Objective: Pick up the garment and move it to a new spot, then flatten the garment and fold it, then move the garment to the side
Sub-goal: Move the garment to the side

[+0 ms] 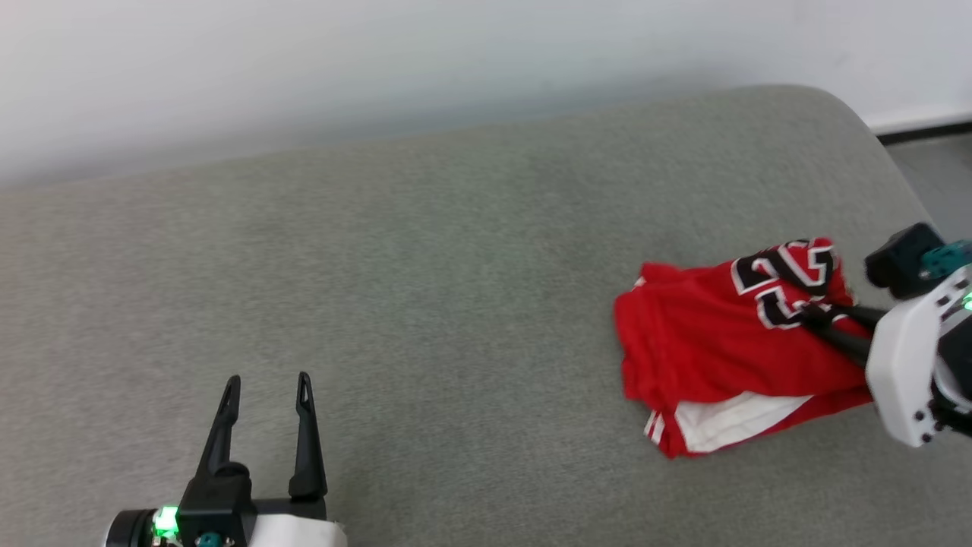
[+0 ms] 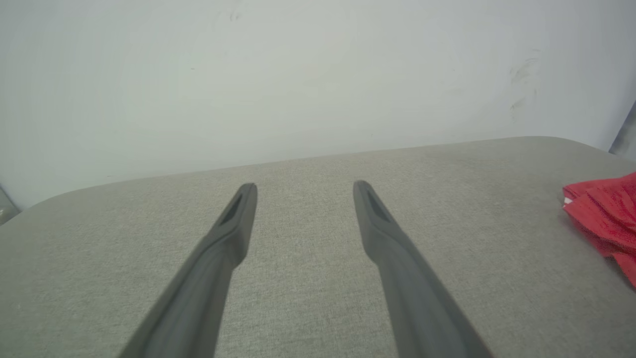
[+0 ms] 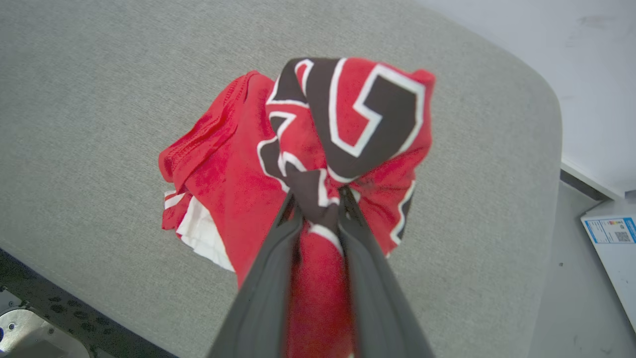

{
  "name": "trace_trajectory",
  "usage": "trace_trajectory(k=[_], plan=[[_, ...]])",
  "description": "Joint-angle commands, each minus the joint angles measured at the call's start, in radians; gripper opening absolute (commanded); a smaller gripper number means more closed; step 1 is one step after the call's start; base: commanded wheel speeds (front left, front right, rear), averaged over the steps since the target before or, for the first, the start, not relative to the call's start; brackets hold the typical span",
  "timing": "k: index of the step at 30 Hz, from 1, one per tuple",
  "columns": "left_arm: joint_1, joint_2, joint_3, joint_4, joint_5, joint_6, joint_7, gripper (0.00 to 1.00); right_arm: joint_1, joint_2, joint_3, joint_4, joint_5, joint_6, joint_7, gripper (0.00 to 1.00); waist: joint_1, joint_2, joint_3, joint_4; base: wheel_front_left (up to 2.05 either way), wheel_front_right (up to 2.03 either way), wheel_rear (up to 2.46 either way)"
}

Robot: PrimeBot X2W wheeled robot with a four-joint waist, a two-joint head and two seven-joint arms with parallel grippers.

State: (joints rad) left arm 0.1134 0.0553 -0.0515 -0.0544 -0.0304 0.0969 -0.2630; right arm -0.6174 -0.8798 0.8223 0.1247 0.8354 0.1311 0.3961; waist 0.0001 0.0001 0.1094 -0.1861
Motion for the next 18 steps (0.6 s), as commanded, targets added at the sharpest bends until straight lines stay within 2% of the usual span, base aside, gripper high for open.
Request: trace_trajectory(k=[1,7,18], plan=[[-0.021,0.005,0.009,-0.006,0.009,-0.005,-0.002,1.00,-0.027,-0.019,-0.010,0.014,-0.006,-0.001,-0.002,0.00,-0.0001,-0.0001,0.062,-0.077,0.00,0.00,0.00],[-0.068,0.027,0.023,-0.022,0.021,-0.017,-0.002,1.00,-0.084,-0.063,-0.048,0.128,-0.087,-0.001,-0.001,0.00,-0.0001,-0.0001,0.141,-0.123,0.00,0.00,0.00],[-0.160,0.065,0.021,-0.063,0.036,-0.037,-0.002,1.00,-0.151,-0.009,-0.205,0.422,-0.162,-0.001,-0.051,0.00,-0.0001,-0.0001,0.293,-0.102,0.00,0.00,0.00]])
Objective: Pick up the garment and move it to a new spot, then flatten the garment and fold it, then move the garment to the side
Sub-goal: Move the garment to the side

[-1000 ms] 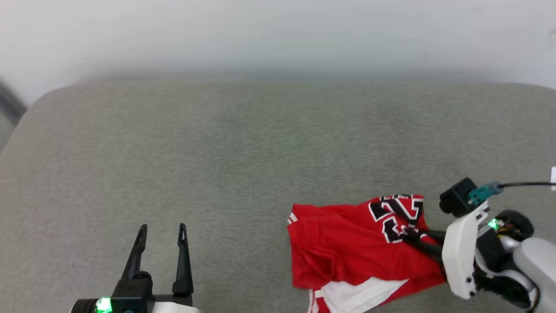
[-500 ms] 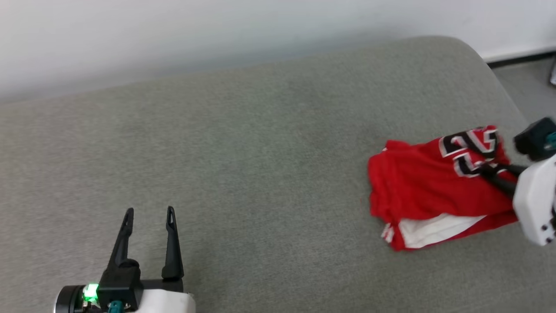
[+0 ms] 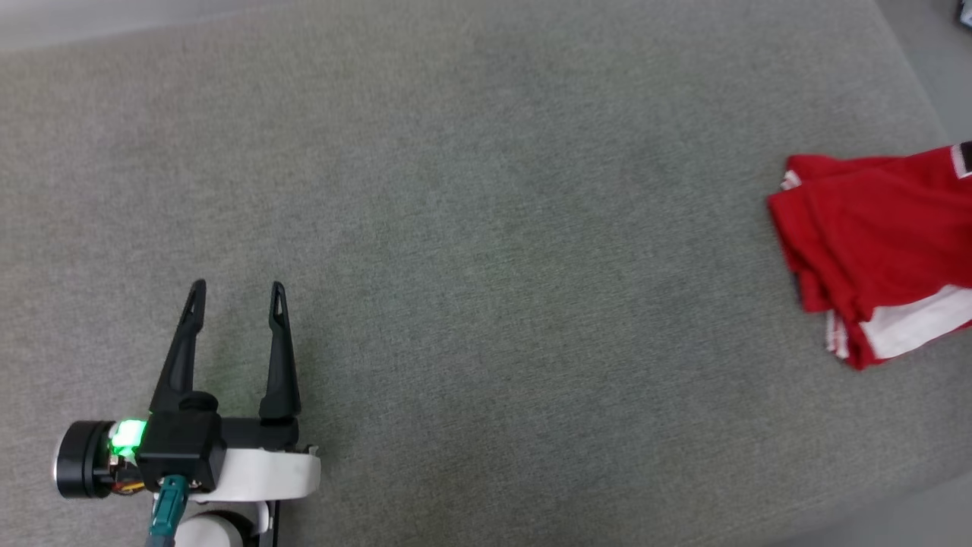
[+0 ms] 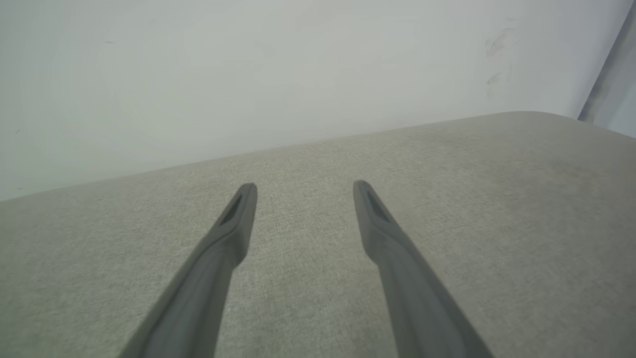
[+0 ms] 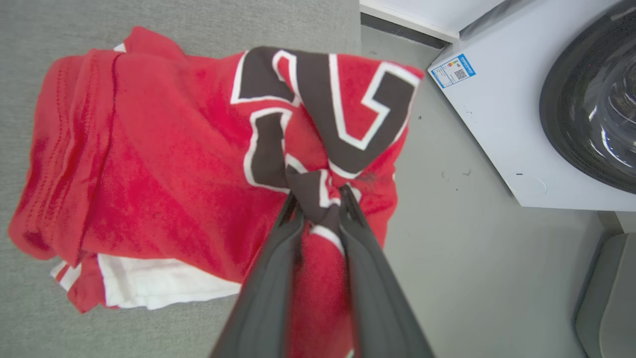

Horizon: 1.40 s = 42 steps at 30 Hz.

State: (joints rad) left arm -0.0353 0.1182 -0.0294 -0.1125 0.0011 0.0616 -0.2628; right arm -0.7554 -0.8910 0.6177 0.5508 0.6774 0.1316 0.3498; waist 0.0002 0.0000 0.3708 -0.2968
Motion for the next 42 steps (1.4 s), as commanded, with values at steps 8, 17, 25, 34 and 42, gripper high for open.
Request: trace_trajectory(k=[8,17,25,34,42], plan=[[-0.057,0.014,-0.006,-0.034,0.005,0.009,-0.002,1.00,-0.051,0.066,-0.124,0.234,-0.114,-0.002,-0.059,0.00,-0.0002,0.0000,0.106,0.054,0.00,0.00,0.00],[-0.035,-0.003,-0.015,-0.012,-0.010,0.025,-0.002,1.00,-0.099,0.095,-0.223,0.385,-0.337,-0.002,-0.170,1.00,-0.0002,0.0000,0.041,0.088,0.00,0.00,0.00],[0.030,-0.031,-0.020,0.013,-0.027,0.043,-0.002,1.00,-0.122,0.163,-0.401,0.348,-0.580,-0.002,-0.425,1.00,-0.0002,0.0000,-0.110,0.130,0.00,0.00,0.00],[0.124,-0.050,-0.009,0.033,-0.039,0.053,-0.002,1.00,0.010,0.383,-0.520,0.043,-0.693,-0.002,-0.614,1.00,-0.0002,0.0000,-0.251,0.182,0.00,0.00,0.00],[0.169,-0.058,-0.012,0.050,-0.041,0.048,-0.002,1.00,0.281,0.547,-0.523,-0.348,-0.622,-0.002,-0.614,1.00,-0.0002,0.0000,-0.314,0.231,0.00,0.00,0.00]])
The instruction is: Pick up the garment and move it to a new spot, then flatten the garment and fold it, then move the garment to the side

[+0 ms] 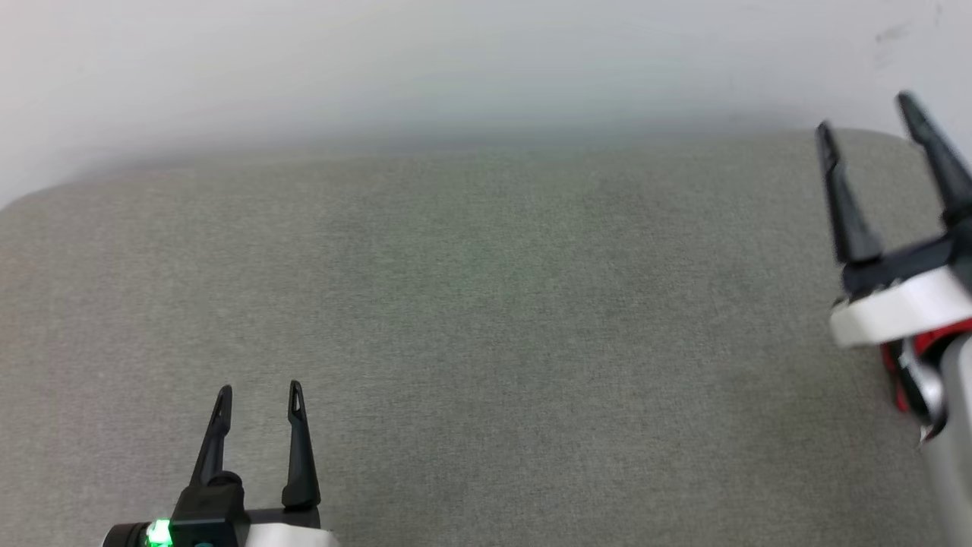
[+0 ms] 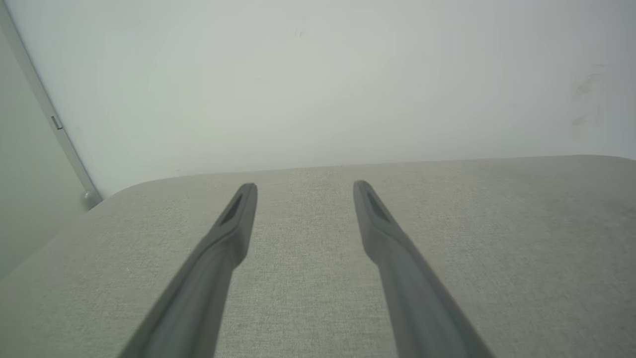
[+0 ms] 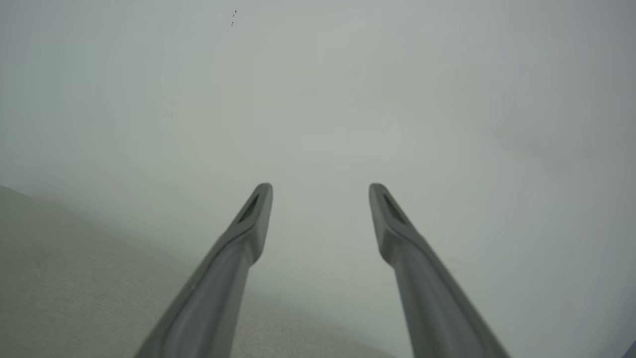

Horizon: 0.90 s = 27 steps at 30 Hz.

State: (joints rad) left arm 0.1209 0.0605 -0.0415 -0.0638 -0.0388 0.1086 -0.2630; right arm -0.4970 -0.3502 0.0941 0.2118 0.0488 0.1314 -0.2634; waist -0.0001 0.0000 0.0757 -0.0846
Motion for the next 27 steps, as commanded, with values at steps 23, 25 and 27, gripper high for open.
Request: trace_trajectory(k=[23,25,27], plan=[[0.058,-0.007,-0.005,0.038,0.012,-0.030,-0.002,1.00,0.533,0.236,-0.116,-0.152,0.059,-0.001,-0.001,1.00,0.0001,0.0000,-0.100,0.063,0.00,0.00,0.00],[0.060,-0.007,-0.007,0.040,0.012,-0.036,-0.002,1.00,0.562,0.248,-0.127,-0.164,0.064,-0.001,-0.001,1.00,0.0001,0.0000,-0.106,0.064,0.00,0.00,0.00],[0.066,-0.008,-0.013,0.043,0.010,-0.040,-0.002,1.00,0.587,0.258,-0.141,-0.174,0.068,-0.001,-0.001,1.00,0.0001,0.0000,-0.111,0.066,0.00,0.00,0.00]])
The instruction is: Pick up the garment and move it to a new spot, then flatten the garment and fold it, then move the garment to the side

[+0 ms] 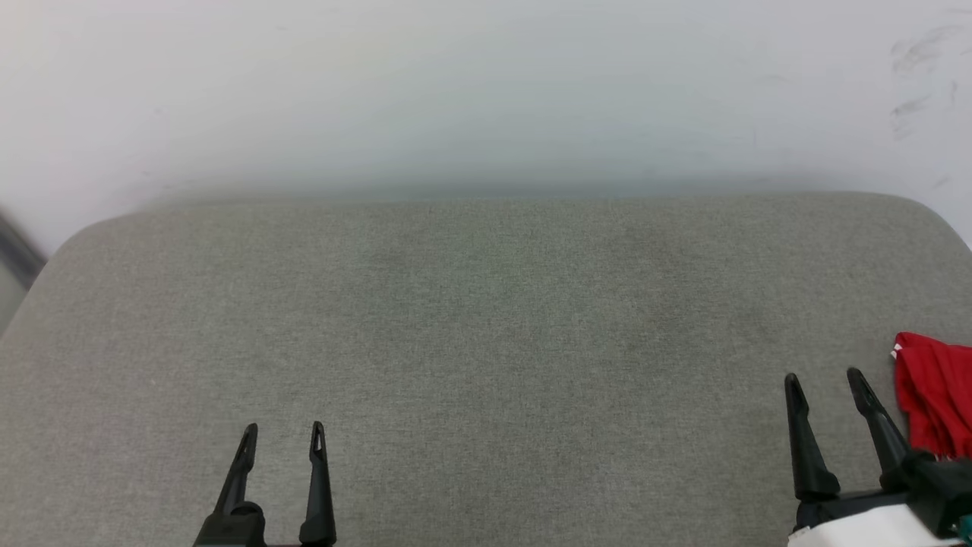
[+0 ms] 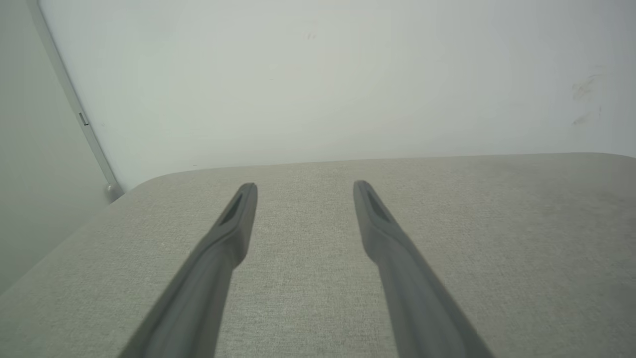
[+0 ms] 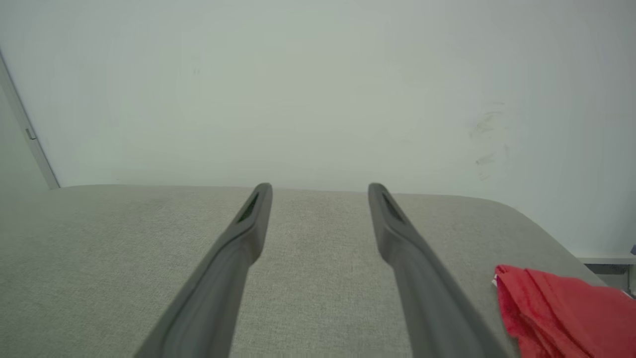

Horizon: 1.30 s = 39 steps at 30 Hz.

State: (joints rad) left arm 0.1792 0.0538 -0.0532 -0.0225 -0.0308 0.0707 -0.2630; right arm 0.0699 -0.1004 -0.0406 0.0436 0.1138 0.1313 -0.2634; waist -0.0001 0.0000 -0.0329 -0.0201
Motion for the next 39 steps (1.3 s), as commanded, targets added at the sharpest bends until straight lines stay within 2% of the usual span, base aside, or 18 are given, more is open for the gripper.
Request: trace_trajectory(k=[1,13,23,24,28,39], plan=[[0.011,-0.001,-0.002,0.002,0.000,-0.004,-0.002,1.00,0.031,0.014,-0.013,-0.012,0.004,-0.001,-0.001,1.00,0.0001,0.0000,-0.005,0.003,0.00,0.00,0.00],[0.020,-0.002,0.005,0.001,-0.011,-0.033,-0.002,1.00,0.119,0.048,-0.045,-0.057,0.025,-0.001,-0.001,1.00,0.0001,0.0000,-0.009,0.016,0.00,0.00,0.00],[0.019,-0.004,0.010,0.005,-0.019,-0.036,-0.002,1.00,0.125,0.052,-0.044,-0.055,0.034,-0.001,-0.001,1.00,0.0001,0.0000,-0.004,0.016,0.00,0.00,0.00],[0.014,-0.002,0.008,0.007,-0.014,-0.035,0.000,0.00,0.115,0.047,-0.044,-0.051,0.029,0.000,0.000,0.00,0.0001,0.0000,-0.004,0.016,0.00,0.00,0.00],[0.024,-0.002,0.002,0.037,-0.031,-0.036,0.005,0.00,0.118,0.047,-0.039,-0.019,0.044,0.000,0.003,0.00,0.0001,0.0000,-0.004,0.016,0.00,0.00,0.00],[-0.022,0.012,0.010,0.067,-0.279,-0.058,0.047,0.00,0.073,0.037,-0.032,0.012,0.273,0.000,0.049,0.00,0.0001,0.0000,0.000,0.017,0.00,0.00,0.00]])
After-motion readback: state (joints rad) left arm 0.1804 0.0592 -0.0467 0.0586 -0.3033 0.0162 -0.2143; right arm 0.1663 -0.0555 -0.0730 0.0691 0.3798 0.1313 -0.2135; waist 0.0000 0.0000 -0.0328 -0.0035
